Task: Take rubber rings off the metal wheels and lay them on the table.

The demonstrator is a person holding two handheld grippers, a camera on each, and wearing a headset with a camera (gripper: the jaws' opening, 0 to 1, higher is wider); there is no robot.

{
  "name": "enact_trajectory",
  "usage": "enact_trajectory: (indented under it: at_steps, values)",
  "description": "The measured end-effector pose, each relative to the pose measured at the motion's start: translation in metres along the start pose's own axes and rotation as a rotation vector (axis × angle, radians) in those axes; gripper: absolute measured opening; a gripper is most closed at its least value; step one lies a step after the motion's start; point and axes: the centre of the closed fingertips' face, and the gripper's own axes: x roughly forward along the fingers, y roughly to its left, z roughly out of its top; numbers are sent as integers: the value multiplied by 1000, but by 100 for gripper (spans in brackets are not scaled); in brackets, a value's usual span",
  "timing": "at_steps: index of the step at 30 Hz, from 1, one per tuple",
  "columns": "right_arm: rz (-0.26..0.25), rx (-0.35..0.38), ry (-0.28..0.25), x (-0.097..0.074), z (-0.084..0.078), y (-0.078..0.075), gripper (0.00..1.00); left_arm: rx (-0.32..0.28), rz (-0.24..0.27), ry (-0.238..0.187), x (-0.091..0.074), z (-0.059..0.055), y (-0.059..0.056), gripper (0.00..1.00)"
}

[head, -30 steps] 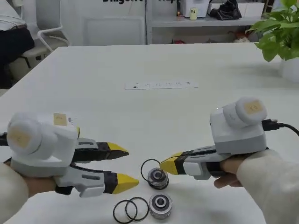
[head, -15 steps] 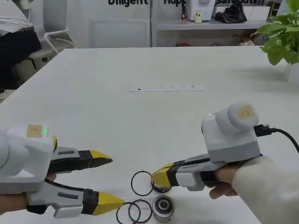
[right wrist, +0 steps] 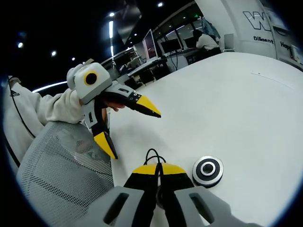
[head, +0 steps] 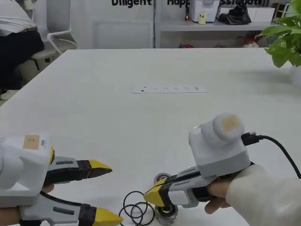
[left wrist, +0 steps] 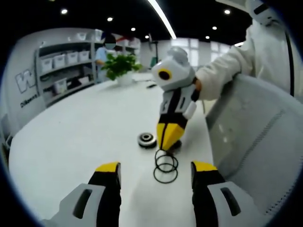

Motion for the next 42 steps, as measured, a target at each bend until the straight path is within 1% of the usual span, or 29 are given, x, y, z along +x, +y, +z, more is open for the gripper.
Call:
enact_trajectory:
  at_steps: [2,6,10,17,19,27,31,35,39,42]
  values:
    - [-2,-13,21,2,-4,0,0,3,-1,7,0,-1,0,61]
    - [-10,-36,38,3,-6,0,0,0,-1,10,1,-2,0,61]
    - [-28,-49,42,4,-7,-4,0,-1,-2,13,1,-3,0,61]
    - [-45,-68,53,4,-9,-8,0,-6,-8,26,1,-7,-1,61]
    - [-51,-74,52,4,-8,-8,2,-10,-4,24,1,-7,0,61]
    - [-44,-89,59,6,-8,-6,3,-13,2,20,0,-6,1,61]
    - [-55,-85,44,1,-4,-10,4,-13,3,19,0,-5,1,61]
    - [-77,-86,13,-6,3,-16,4,-12,5,13,0,-2,3,61]
    - [-101,-74,-15,-13,8,-25,5,-12,8,-1,1,5,7,61]
    - [-129,-67,-41,-22,13,-33,6,-12,5,-18,3,15,9,62]
